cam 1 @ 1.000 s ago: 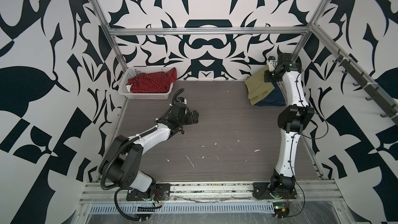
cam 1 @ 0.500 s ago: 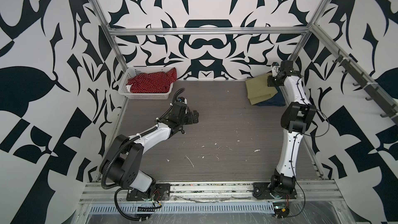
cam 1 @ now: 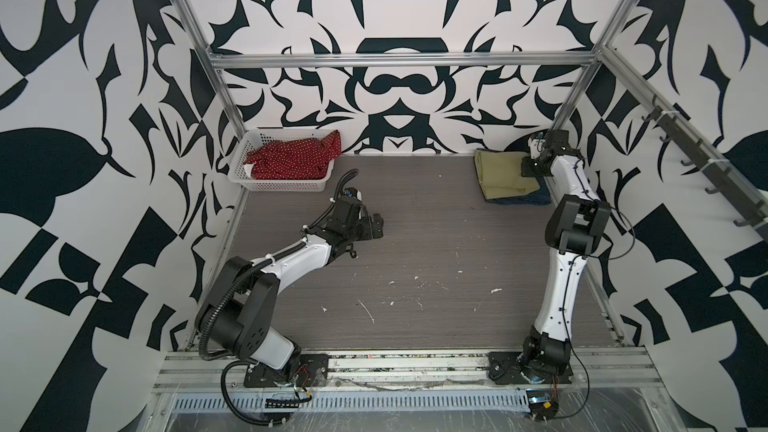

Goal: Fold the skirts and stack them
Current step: 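Release the green skirt on the stack and withdraw the right gripper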

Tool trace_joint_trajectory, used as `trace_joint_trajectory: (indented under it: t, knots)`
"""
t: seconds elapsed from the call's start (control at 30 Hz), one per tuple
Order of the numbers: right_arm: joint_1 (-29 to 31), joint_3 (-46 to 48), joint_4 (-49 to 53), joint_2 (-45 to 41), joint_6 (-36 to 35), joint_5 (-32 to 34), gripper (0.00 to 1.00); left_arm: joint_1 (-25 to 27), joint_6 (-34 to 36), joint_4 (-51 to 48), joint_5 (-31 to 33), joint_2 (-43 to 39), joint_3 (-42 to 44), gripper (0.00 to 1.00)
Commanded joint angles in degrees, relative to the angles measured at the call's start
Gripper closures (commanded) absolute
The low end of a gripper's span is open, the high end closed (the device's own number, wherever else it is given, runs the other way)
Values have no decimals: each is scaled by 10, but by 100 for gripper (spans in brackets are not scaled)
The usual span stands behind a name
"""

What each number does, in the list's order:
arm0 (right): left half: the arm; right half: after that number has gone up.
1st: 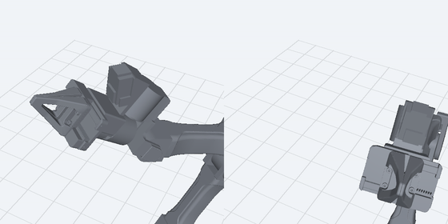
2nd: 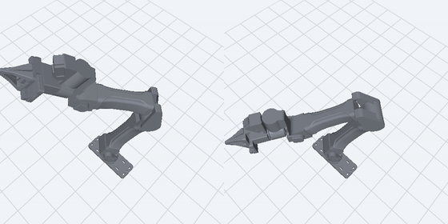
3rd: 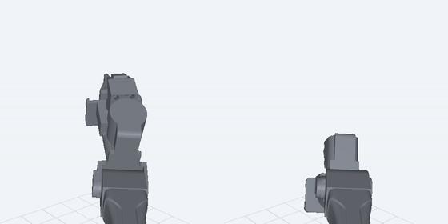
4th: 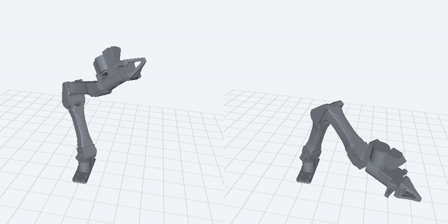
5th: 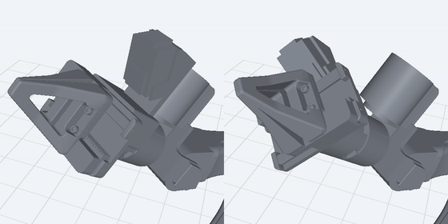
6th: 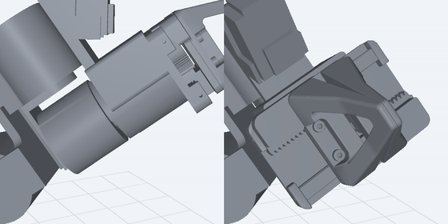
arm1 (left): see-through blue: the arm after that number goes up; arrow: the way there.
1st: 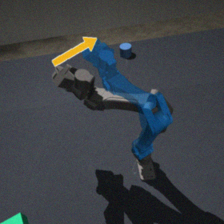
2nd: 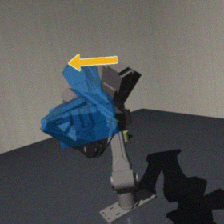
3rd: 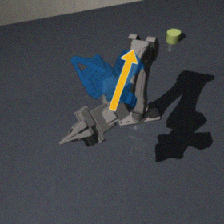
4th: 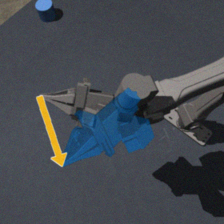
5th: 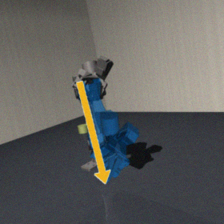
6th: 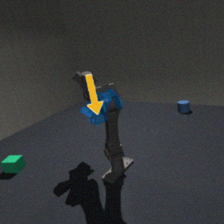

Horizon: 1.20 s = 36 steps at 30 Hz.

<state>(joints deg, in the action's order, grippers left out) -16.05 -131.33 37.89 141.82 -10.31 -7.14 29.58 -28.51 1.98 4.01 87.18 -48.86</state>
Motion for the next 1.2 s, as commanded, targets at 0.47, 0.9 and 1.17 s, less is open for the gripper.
trace_joint_trajectory:
  t: [0.47, 0.9, 1.17]
  knots:
    - [-9, -62, 8, 1, 7, 50, 78, -1, 11, -12, 12, -15, -16, 1]
    - [-9, 246, -206, -220, 136, -6, 37, -1, 18, 48, 15, -31, 5, 1]
    - [-9, 501, -399, -372, 219, 9, 30, -1, 51, 17, 25, -42, -18, 1]
